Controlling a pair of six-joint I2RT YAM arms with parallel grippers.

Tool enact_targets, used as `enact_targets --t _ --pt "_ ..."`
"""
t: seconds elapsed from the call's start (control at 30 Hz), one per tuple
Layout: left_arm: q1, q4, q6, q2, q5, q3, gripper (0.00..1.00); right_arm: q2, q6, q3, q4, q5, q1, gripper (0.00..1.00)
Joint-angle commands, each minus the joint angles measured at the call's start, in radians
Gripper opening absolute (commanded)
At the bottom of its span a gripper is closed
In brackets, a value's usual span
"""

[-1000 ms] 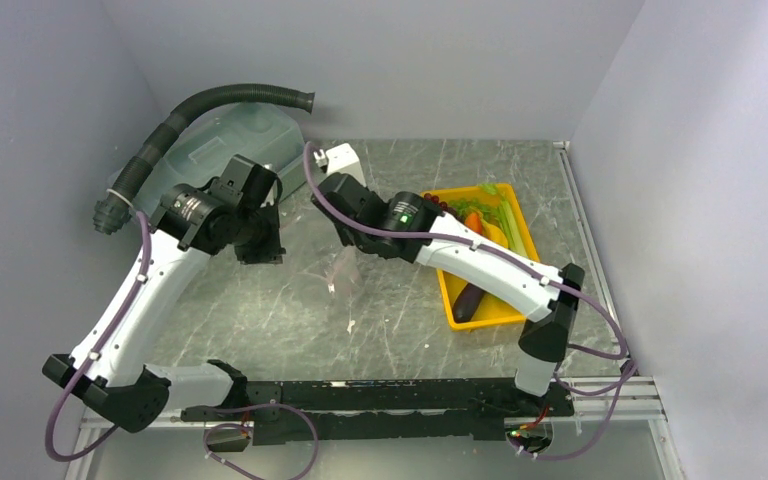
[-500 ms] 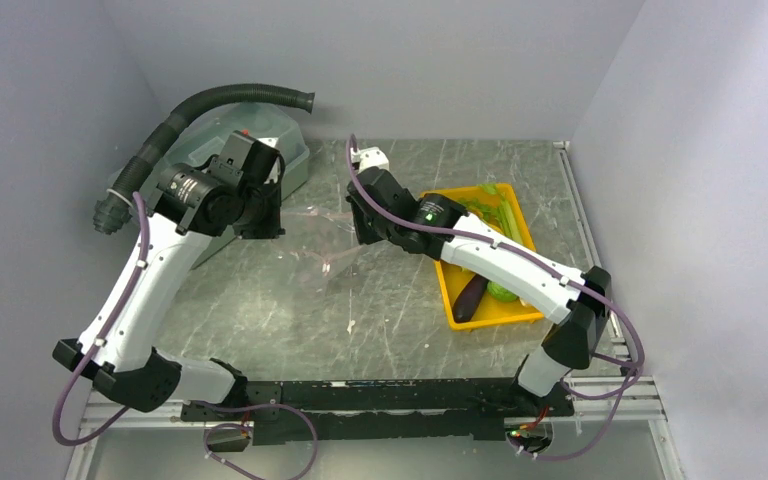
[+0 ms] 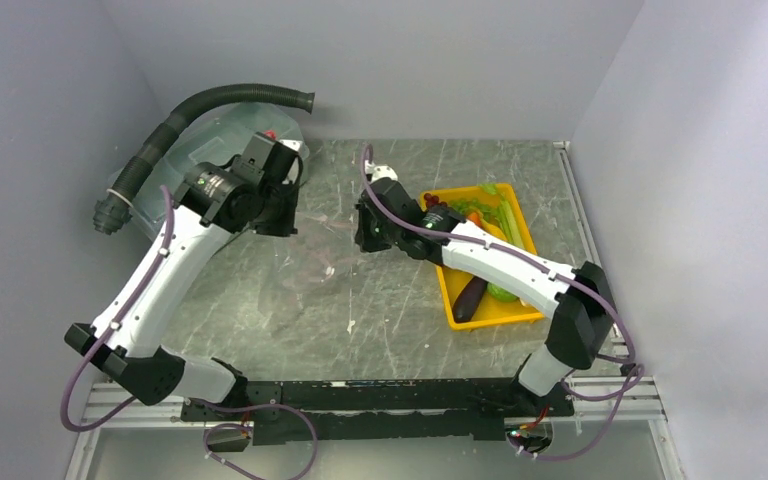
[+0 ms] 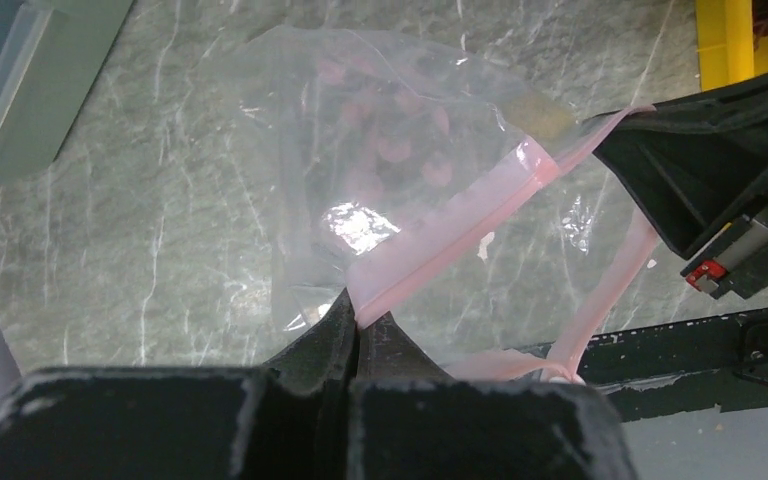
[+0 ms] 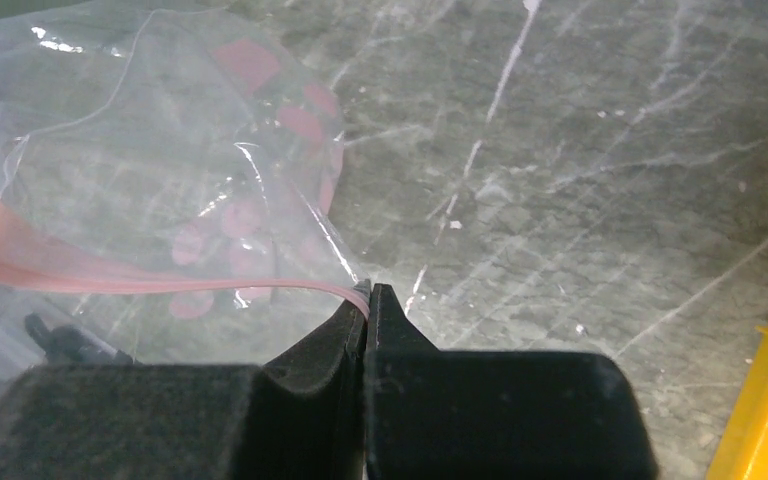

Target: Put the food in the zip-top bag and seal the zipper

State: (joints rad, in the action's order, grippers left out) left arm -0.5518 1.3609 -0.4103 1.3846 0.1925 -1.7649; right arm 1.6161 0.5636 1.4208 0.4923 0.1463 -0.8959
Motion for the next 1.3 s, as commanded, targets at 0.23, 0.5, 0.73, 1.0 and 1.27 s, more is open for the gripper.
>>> enact_targets --t 0.23,0.5,0.73,1.0,1.27 --pt "-0.188 -0.236 0.103 -0.009 0.072 0.11 0.0 -0.184 0.166 -0.305 -0.146 0.093 0.108 0.0" --pt "-0.341 -0.287 0.129 0.07 0.196 0.097 0.0 -0.314 0.307 -0.514 -0.239 0.097 0.144 0.0" --pt "-0.433 -0.328 0.138 0.106 0.282 0.126 0.0 -0.362 0.441 -0.687 -0.371 0.071 0.143 0.0" --pt "-0.463 -0.362 0.137 0.107 0.351 0.195 0.0 -0.25 0.492 -0.697 -0.556 -0.004 0.144 0.0" --pt "-0.468 -0.371 0.123 0.082 0.455 0.262 0.0 -0.134 0.463 -0.6 -0.605 -0.069 0.141 0.0"
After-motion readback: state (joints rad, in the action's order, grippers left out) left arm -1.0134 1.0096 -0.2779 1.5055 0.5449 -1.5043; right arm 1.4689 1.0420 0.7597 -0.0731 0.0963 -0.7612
